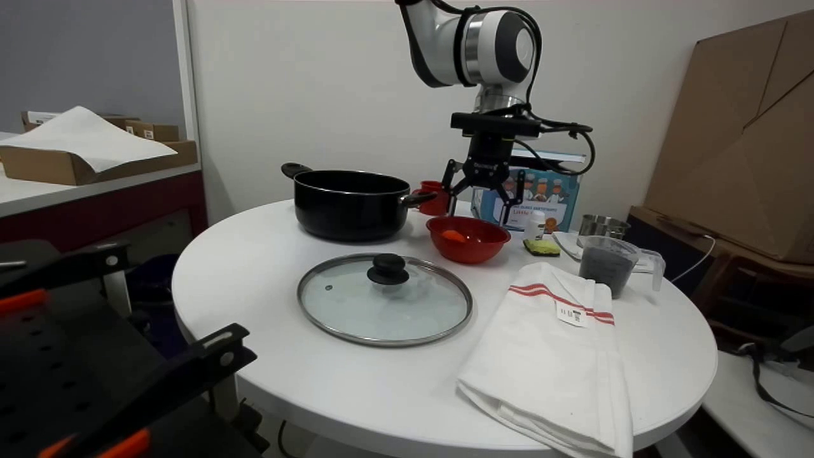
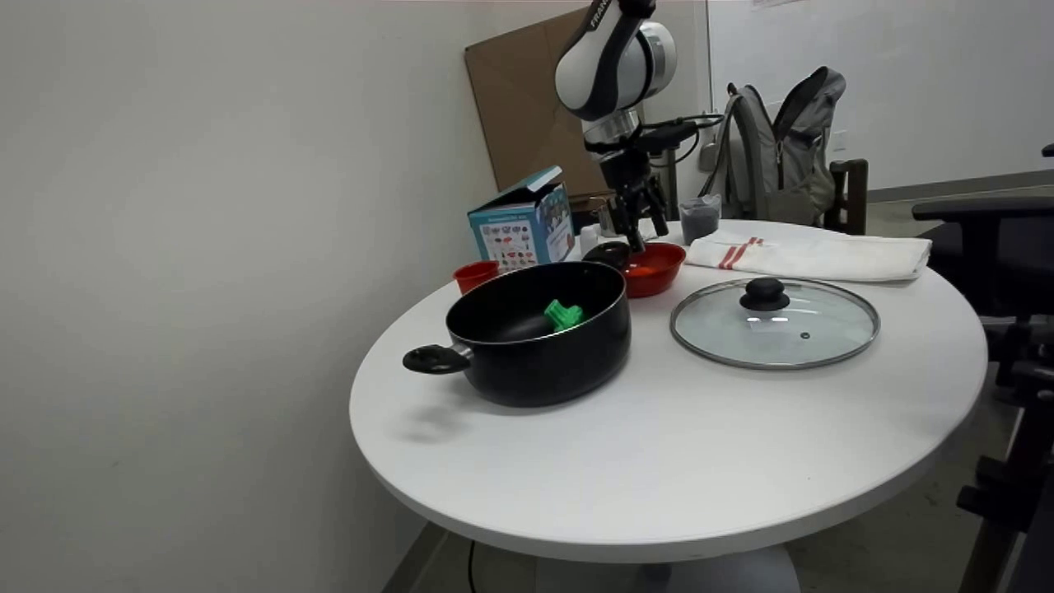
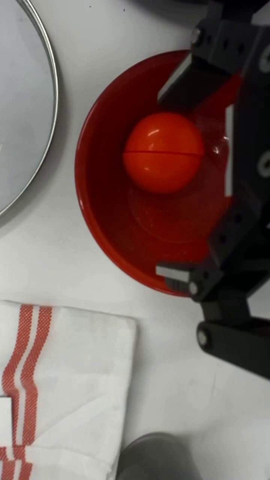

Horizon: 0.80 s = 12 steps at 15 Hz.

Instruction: Pick the items in the bowl and put it in the pot

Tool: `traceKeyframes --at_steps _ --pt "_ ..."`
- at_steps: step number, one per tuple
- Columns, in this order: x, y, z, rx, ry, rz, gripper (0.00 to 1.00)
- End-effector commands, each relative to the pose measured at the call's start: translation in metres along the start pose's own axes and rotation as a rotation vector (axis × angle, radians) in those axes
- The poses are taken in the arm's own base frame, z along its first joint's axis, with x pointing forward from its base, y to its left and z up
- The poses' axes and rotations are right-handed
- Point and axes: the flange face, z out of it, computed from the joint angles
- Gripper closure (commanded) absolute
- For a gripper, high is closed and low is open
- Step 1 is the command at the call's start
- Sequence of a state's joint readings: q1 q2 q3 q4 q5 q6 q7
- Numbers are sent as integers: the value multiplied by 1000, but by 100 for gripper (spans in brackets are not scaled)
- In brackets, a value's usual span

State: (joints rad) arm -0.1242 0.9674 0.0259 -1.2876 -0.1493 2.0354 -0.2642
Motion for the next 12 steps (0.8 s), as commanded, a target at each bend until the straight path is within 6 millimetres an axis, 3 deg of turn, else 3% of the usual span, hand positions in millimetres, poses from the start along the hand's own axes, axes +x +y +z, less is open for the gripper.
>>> traceKeyframes --at_steps 1,12 --pt "13 -9 10 33 -14 -24 0" --pt "22 -10 44 54 -46 -35 0"
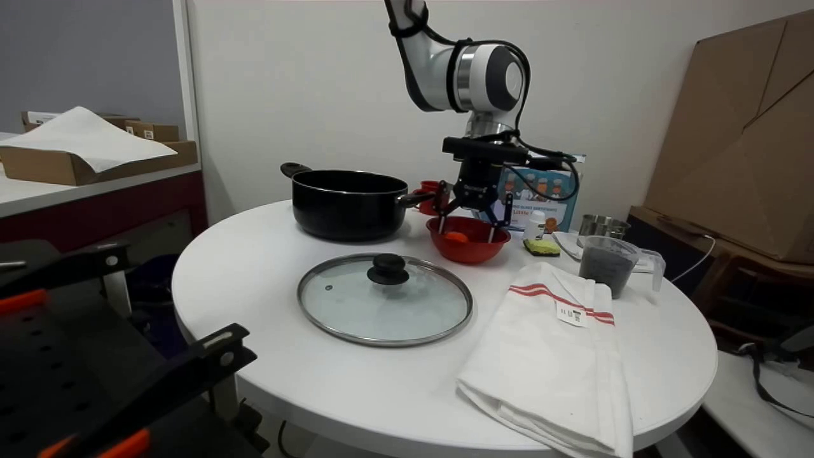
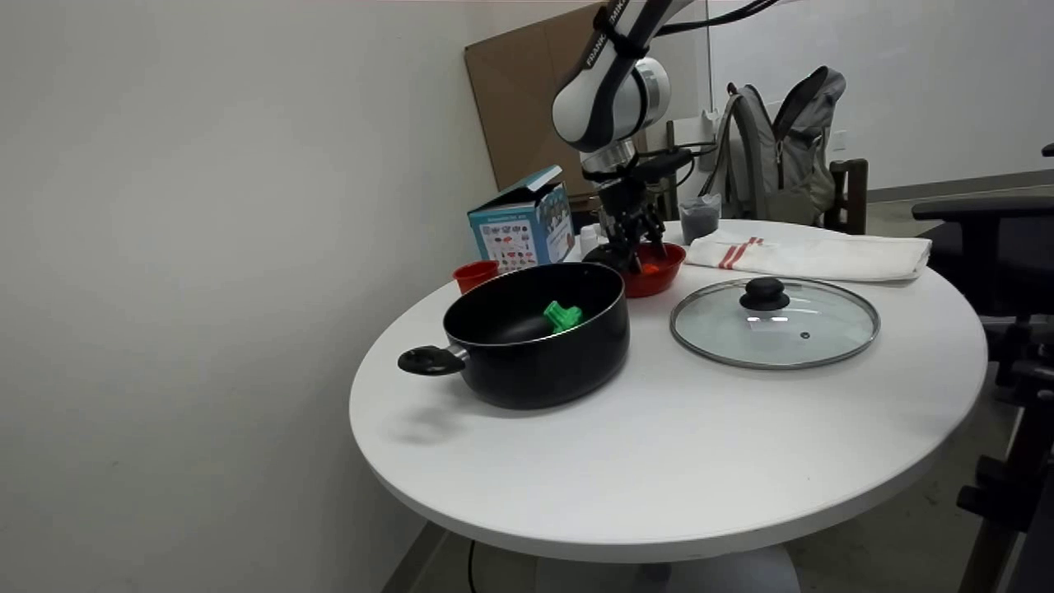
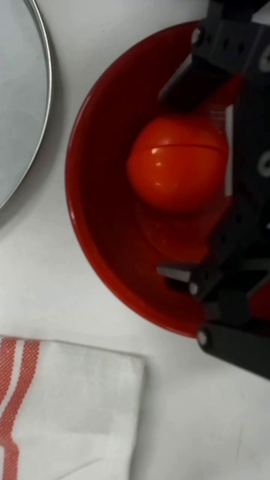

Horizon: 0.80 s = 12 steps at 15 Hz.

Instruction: Pick the items in the bowl and put it in the pot

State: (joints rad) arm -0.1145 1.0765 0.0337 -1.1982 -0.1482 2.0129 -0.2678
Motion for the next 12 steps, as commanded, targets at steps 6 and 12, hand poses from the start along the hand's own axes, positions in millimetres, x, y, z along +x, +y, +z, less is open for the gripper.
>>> traceKeyframes --at_steps 6,12 --pt "9 -2 10 38 -23 -30 31" --pt "11 -5 5 39 -19 -43 62"
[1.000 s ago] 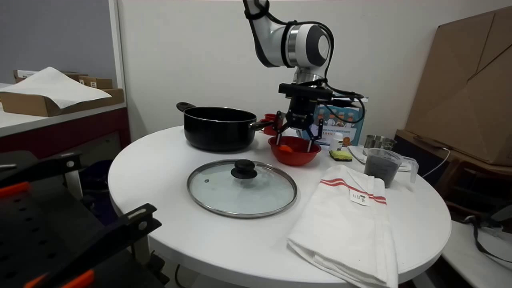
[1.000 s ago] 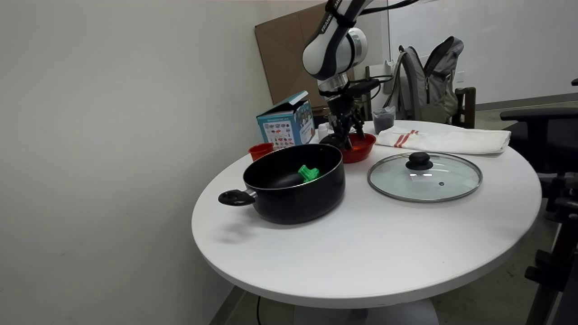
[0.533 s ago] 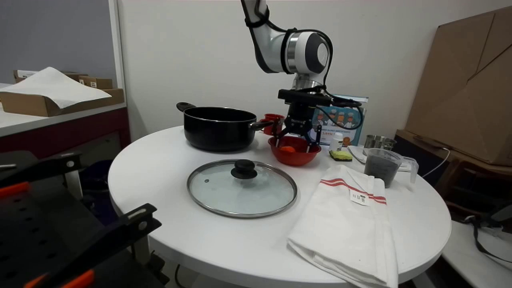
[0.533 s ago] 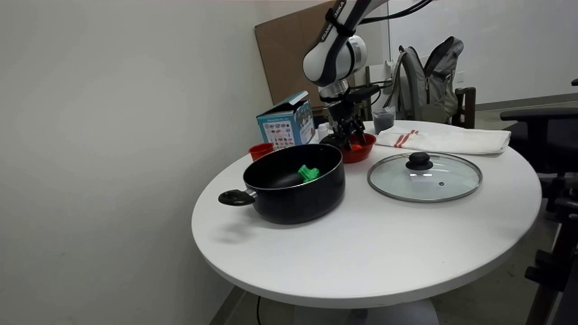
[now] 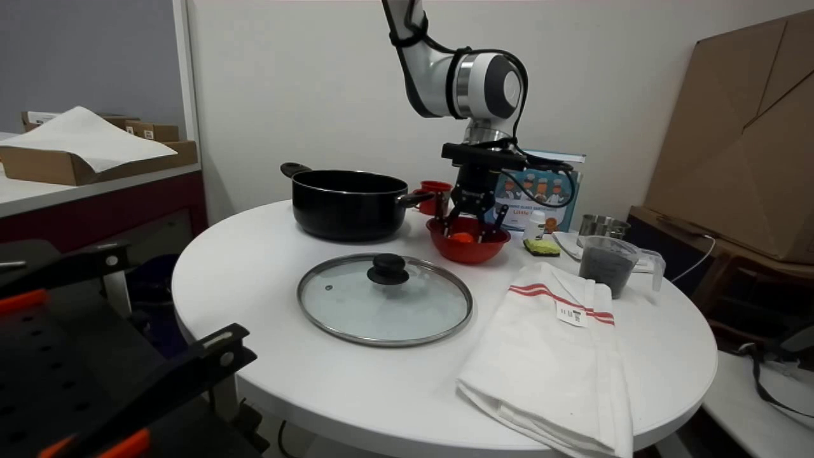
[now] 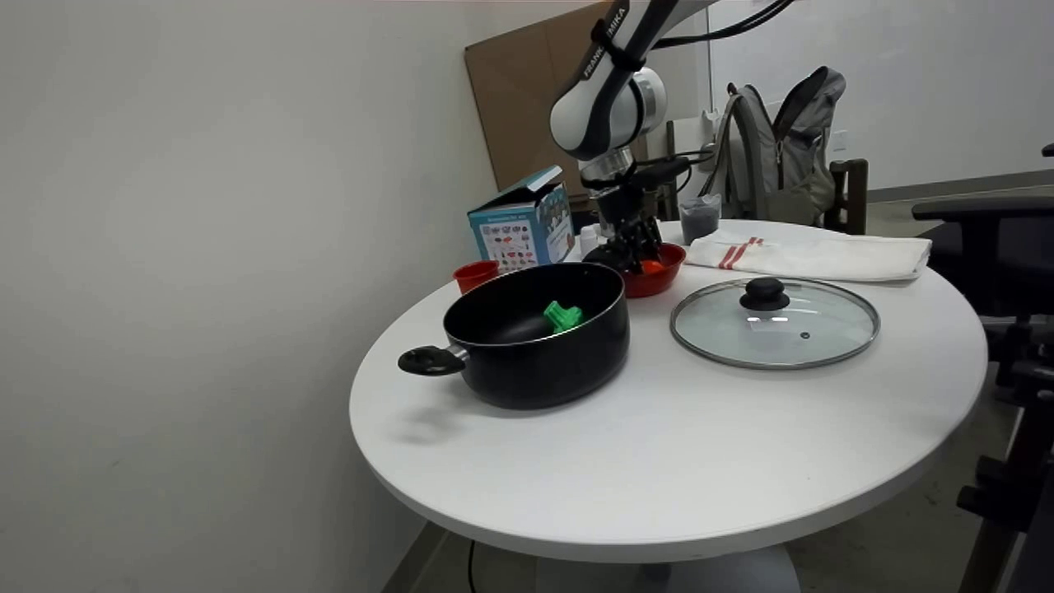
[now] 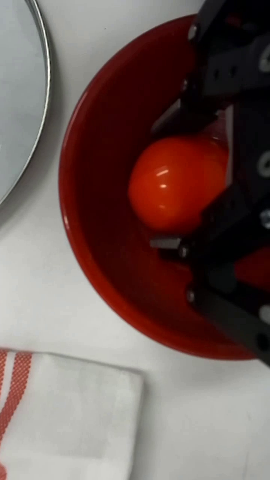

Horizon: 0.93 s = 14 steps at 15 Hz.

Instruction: Pick the items in the bowl and put it in the pot

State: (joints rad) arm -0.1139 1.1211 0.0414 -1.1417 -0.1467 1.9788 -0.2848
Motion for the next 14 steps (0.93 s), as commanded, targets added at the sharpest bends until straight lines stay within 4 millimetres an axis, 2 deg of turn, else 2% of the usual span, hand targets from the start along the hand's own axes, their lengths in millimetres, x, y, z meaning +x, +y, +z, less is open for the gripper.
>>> traceKeyframes --at_steps 1,4,6,10,12,14 --pt "4 -4 -9 24 5 -25 62" --pt "3 -10 -30 15 27 -28 62" --pt "0 -16 -55 -6 57 -37 62" --pt "-18 -29 -121 -30 93 -34 62" --pt "-28 -42 -153 -52 130 -51 62" --pt "-38 -61 -177 -73 144 -76 62"
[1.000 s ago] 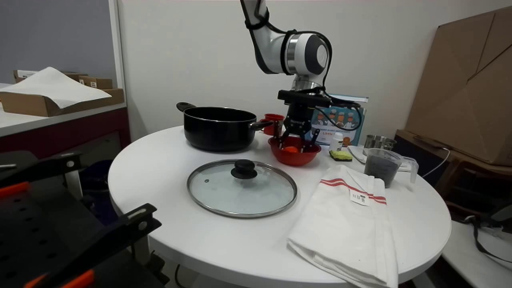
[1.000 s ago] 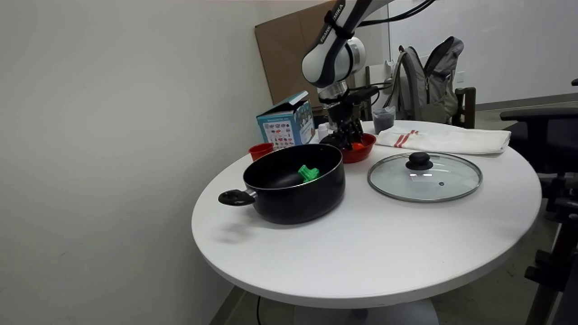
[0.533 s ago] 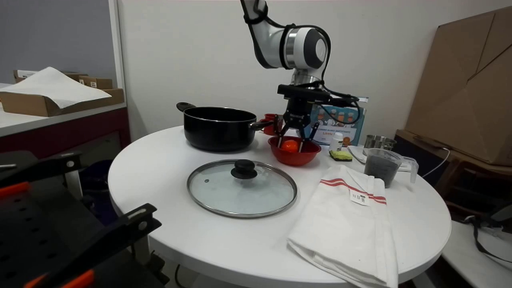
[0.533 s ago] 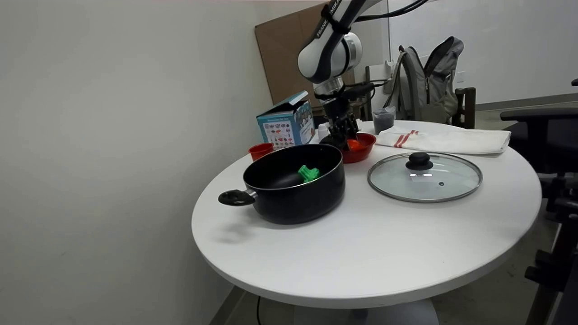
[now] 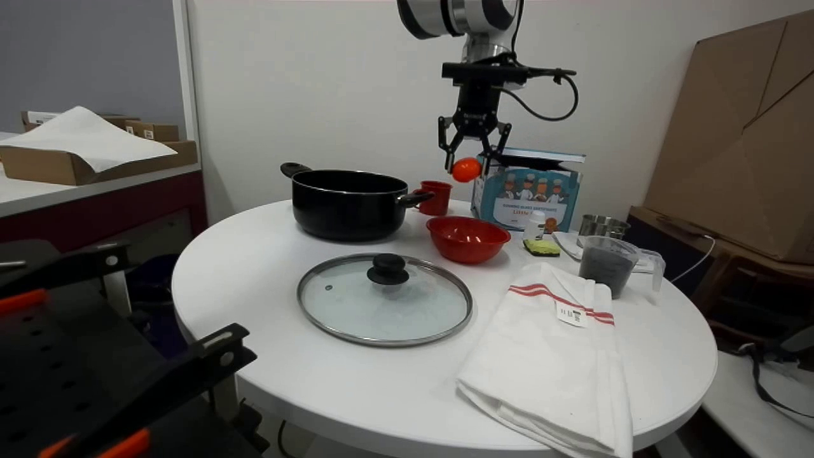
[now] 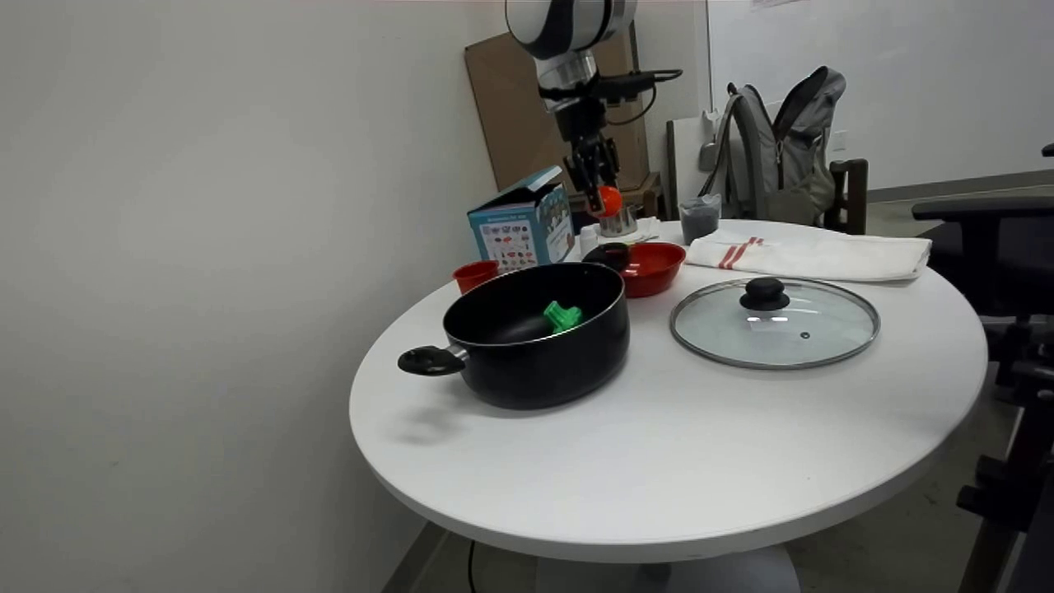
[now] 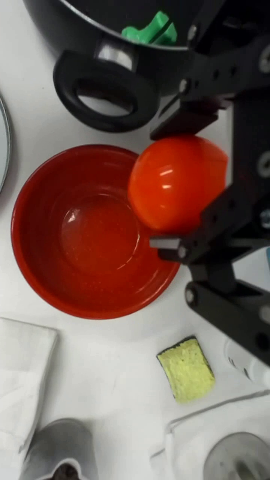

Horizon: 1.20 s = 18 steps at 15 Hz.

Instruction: Pick the items in the bowl and put it in the pot

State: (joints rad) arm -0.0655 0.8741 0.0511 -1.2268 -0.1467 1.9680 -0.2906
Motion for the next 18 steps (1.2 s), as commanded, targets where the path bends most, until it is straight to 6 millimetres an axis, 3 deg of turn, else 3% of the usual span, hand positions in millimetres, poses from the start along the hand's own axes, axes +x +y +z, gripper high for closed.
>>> traceKeyframes --at_steps 1,3,6,11,14,18 --pt "-22 -39 -44 -8 1 -51 62" --pt "-24 -72 -51 -13 -17 -109 62" --pt "-26 -129 -40 -20 -70 -198 62" --pt "-40 -215 15 -86 -189 -408 62" --pt "-38 -238 45 -172 -241 -478 62" --pt "-32 -237 85 -220 -264 -510 62"
